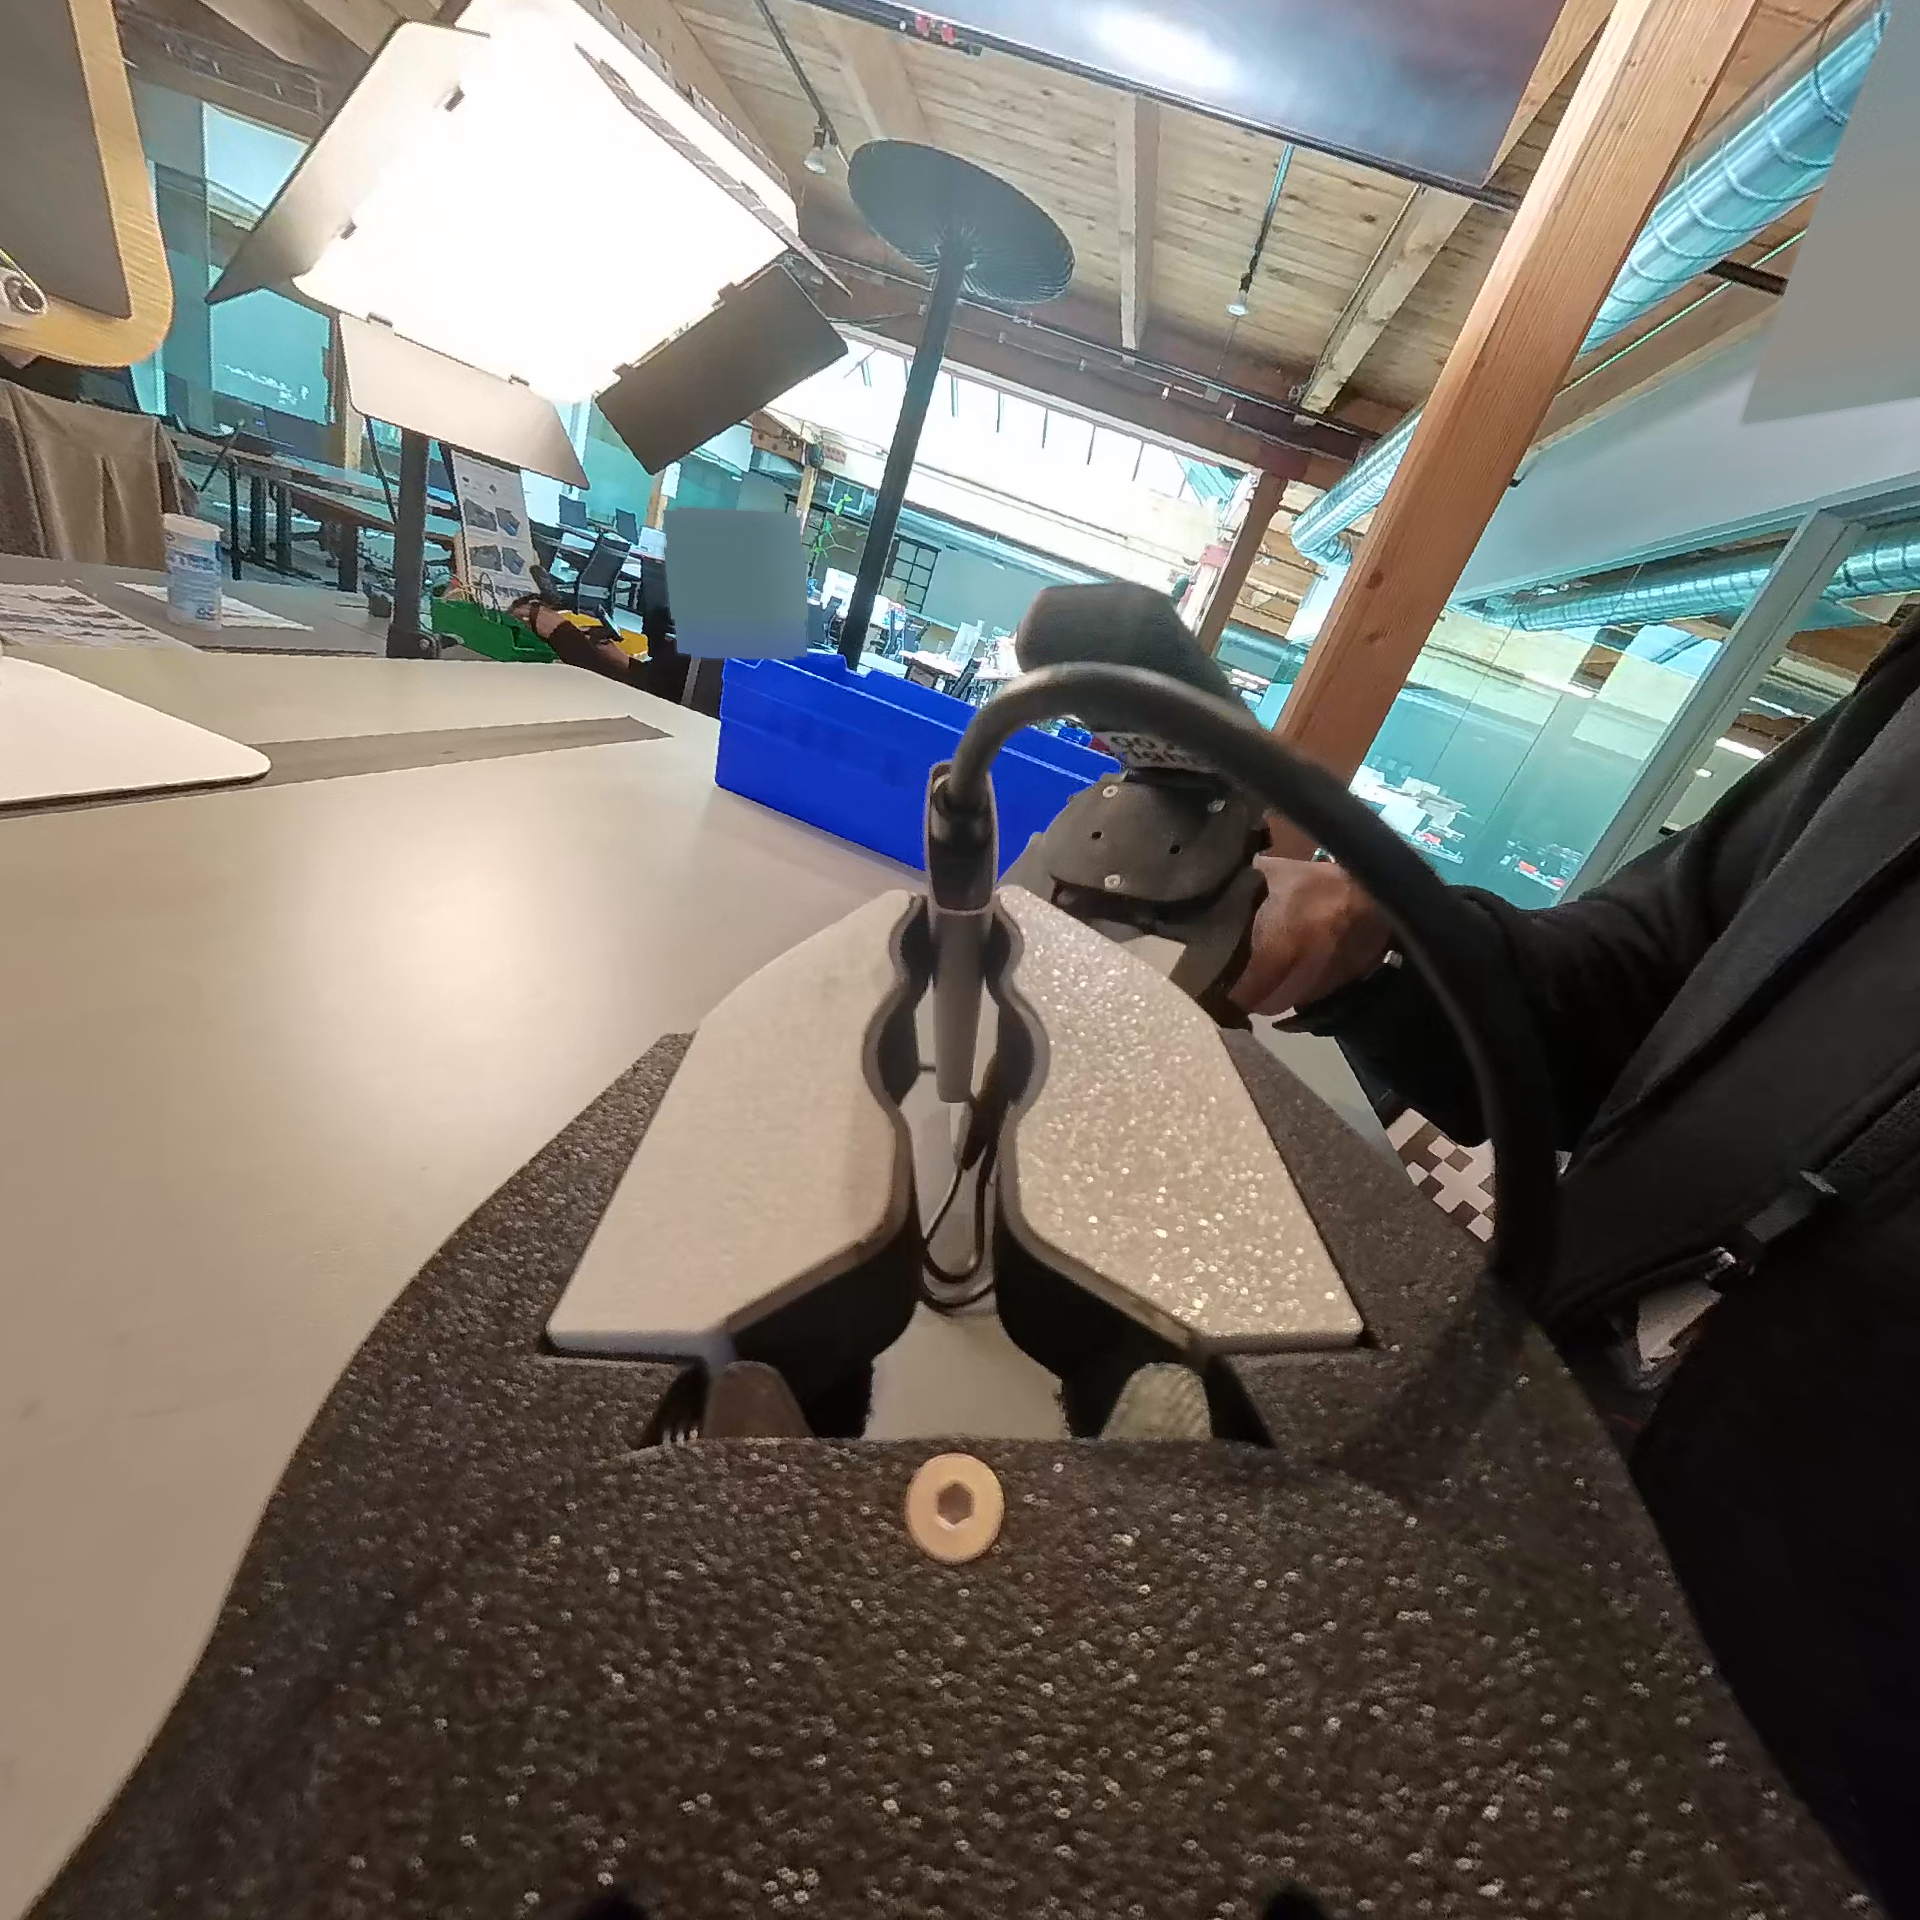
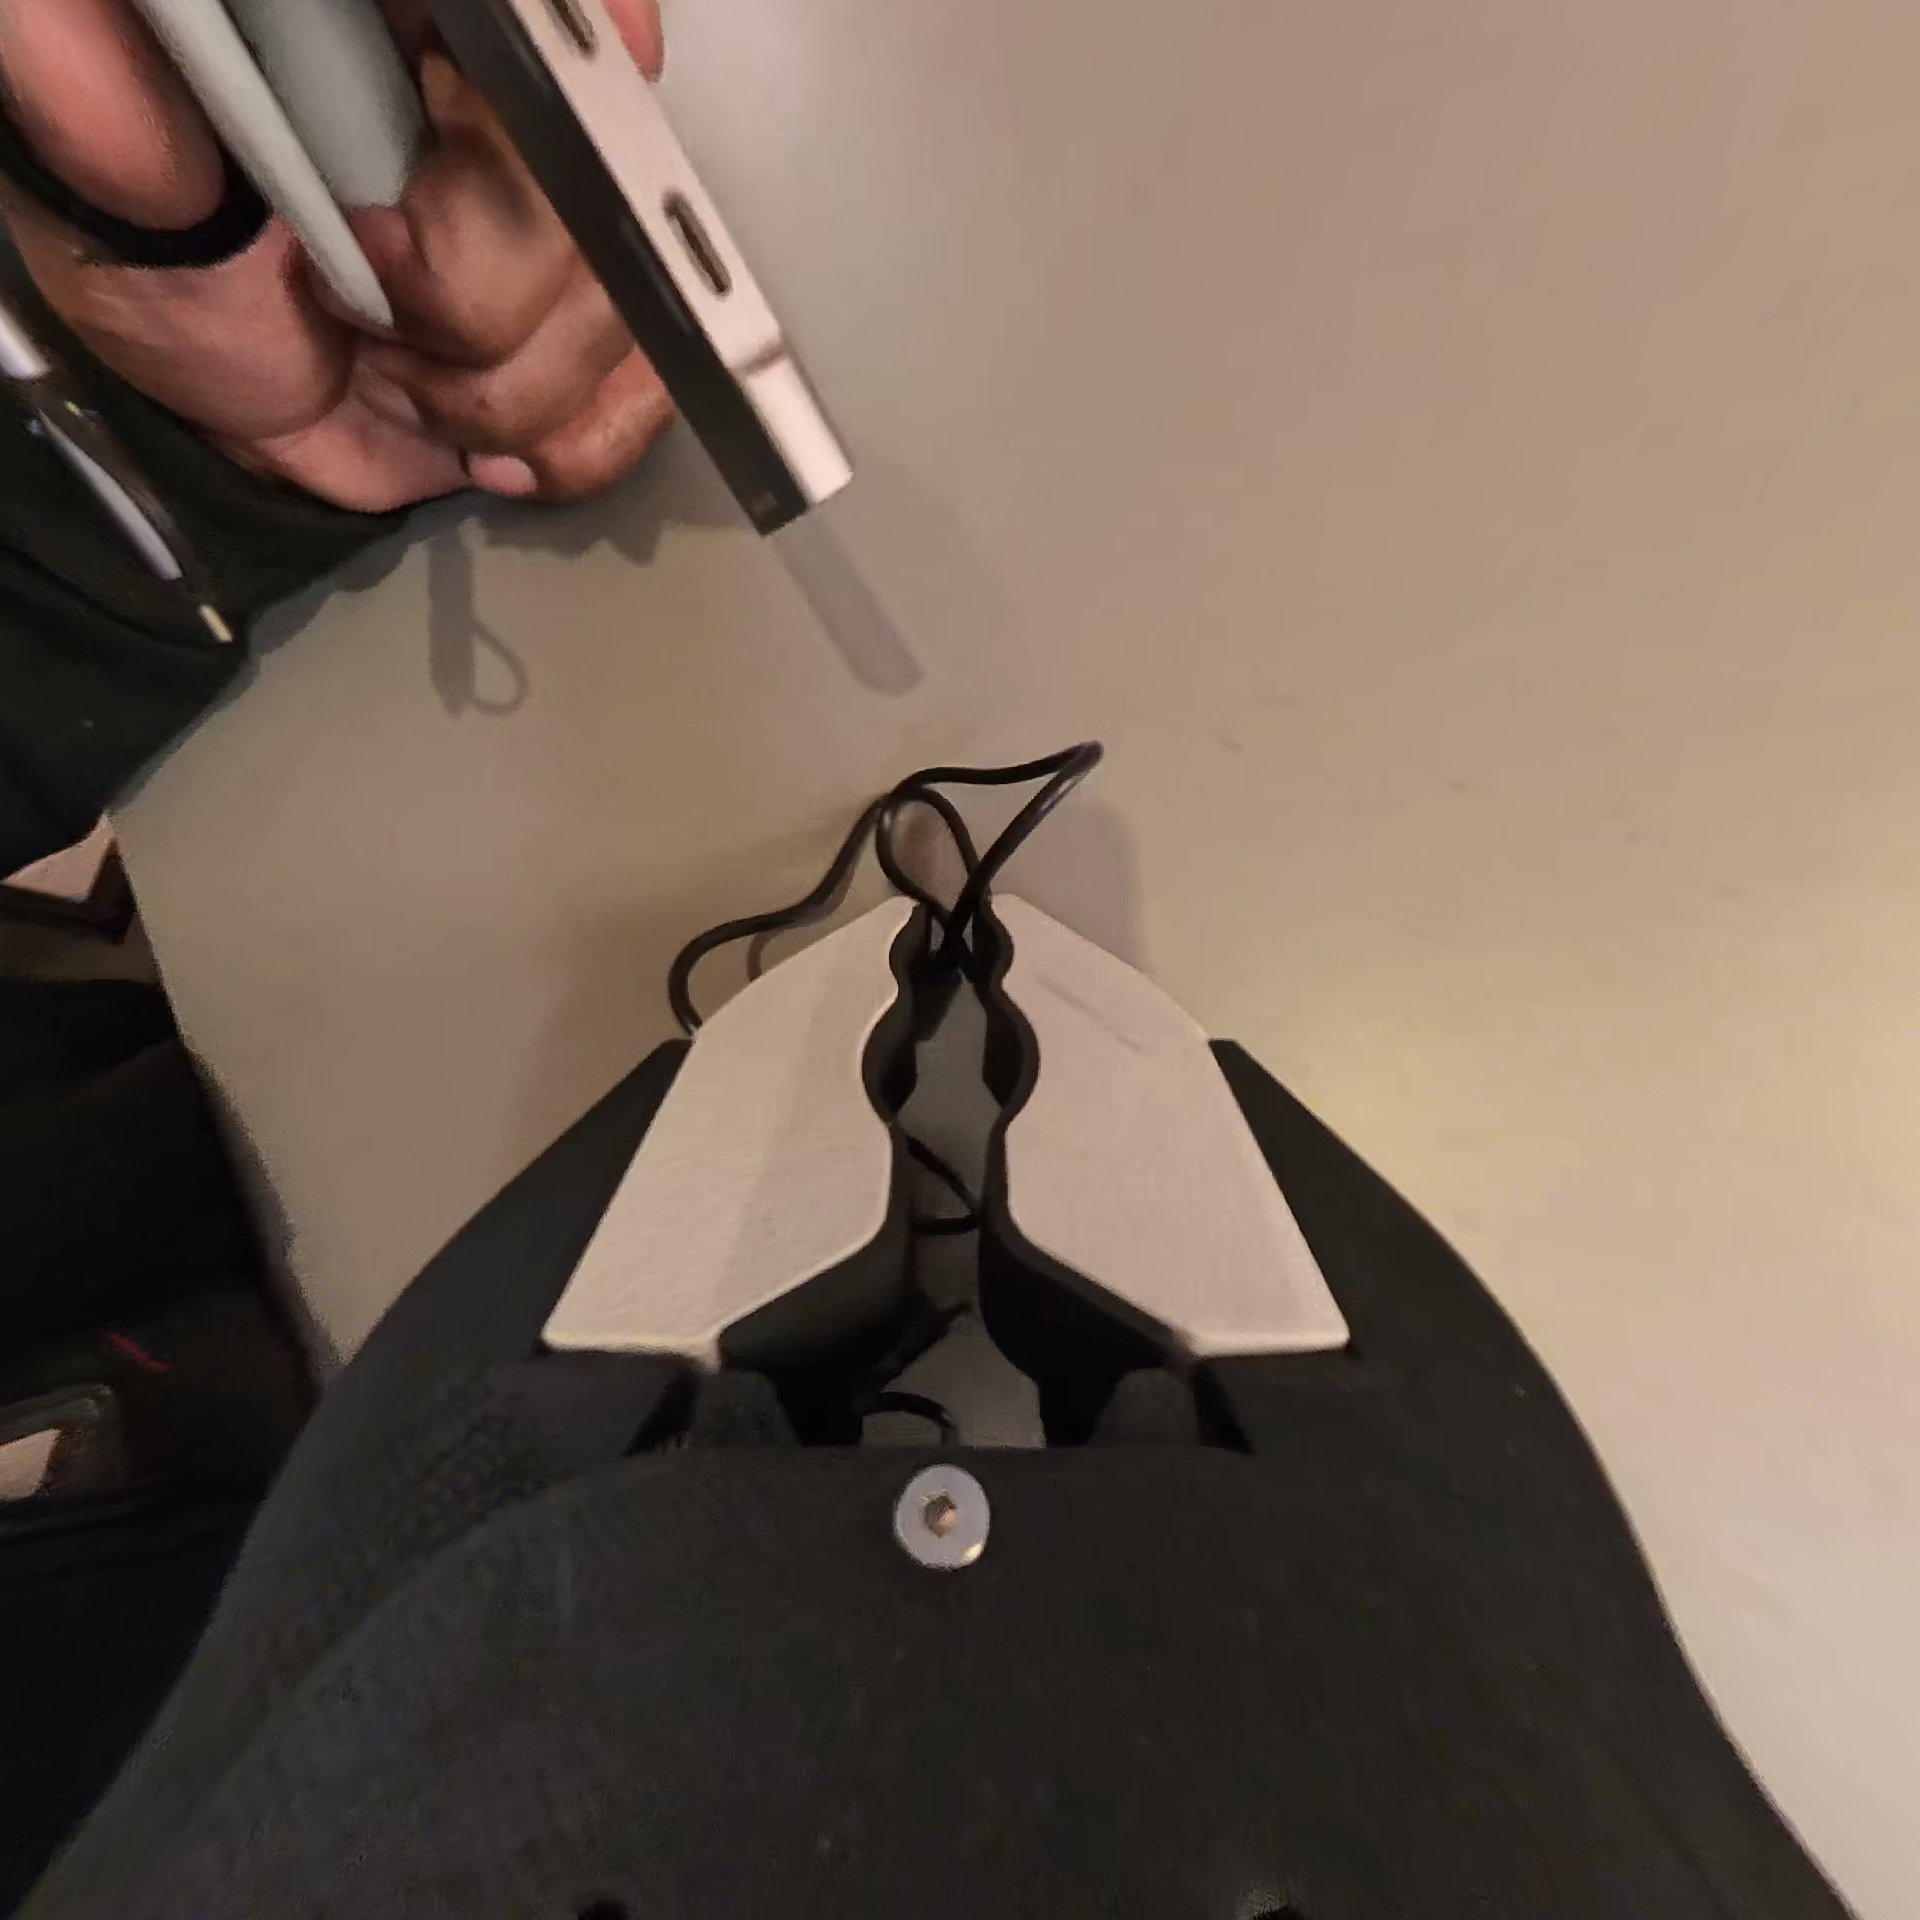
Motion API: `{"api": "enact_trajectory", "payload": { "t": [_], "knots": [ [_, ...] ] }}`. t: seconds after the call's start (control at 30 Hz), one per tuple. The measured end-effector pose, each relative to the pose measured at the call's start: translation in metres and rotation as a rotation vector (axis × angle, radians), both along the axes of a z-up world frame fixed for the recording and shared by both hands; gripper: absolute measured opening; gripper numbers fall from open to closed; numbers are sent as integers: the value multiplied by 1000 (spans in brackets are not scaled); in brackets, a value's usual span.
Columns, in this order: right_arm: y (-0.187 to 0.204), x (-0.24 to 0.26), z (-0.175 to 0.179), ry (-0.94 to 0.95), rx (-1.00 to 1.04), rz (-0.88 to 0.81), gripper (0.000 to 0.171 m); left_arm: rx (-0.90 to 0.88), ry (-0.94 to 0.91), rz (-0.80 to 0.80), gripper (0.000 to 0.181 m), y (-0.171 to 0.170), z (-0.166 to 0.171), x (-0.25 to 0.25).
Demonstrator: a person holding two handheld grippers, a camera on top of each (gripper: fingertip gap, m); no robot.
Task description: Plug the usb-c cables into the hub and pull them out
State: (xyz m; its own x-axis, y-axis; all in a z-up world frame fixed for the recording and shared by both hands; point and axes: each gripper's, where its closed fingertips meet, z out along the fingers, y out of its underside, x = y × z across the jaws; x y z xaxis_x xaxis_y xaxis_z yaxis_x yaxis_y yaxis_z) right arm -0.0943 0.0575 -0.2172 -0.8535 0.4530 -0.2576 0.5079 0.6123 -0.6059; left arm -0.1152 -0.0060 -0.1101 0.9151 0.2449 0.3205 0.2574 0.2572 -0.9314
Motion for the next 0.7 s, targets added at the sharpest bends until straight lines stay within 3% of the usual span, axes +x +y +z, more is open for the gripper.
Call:
{"api": "enact_trajectory", "payload": {
  "t": [0.33,0.47,0.7],
  "knots": [
    [21,-50,39,225,-55,-138,7,-20,-37,2,10,2,-4,-5],
    [40,-90,60,289,-122,-273,6,-58,-86,4,10,7,-11,-13],
    [93,-179,147,385,-540,-634,3,-121,-7,-1,10,48,-4,-40]
  ]
}}
